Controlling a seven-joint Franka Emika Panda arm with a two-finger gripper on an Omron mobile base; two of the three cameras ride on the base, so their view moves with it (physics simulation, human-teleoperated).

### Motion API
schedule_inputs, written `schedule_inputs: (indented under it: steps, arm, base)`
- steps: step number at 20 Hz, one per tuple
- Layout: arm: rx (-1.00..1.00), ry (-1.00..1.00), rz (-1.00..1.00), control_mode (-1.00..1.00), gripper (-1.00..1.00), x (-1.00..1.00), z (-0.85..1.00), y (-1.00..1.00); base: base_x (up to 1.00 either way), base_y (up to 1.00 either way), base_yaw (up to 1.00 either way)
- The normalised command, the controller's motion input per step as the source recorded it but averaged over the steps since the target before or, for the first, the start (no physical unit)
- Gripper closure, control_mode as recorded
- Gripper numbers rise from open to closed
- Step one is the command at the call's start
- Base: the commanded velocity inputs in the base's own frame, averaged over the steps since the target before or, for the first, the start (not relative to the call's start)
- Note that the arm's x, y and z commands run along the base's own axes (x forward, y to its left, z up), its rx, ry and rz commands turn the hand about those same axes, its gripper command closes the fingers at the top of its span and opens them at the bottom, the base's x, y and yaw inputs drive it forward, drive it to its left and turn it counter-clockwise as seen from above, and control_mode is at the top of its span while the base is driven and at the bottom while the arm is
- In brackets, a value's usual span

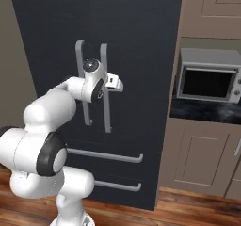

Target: There is a bowl on the dining counter. Grab a lemon wedge from the fridge and place it in the bowl. Then get the liquor bottle and glass cup from the cabinet and place them next to the bowl.

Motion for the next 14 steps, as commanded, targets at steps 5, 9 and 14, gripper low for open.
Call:
schedule_inputs:
  steps: [5, 9, 14]
  arm:
    - [0.0, -0.02, 0.0, -1.0, 1.0, -1.0, -0.03, -0.31]
    - [0.0, -0.03, 0.0, -1.0, 1.0, -1.0, 0.0, -0.38]
    - [0.0, 0.0, 0.0, -1.0, 1.0, -1.0, 0.0, -0.37]
  base:
    - [0.0, 0.0, 0.0]
    - [0.0, 0.0, 0.0]
    - [0.0, 0.0, 0.0]
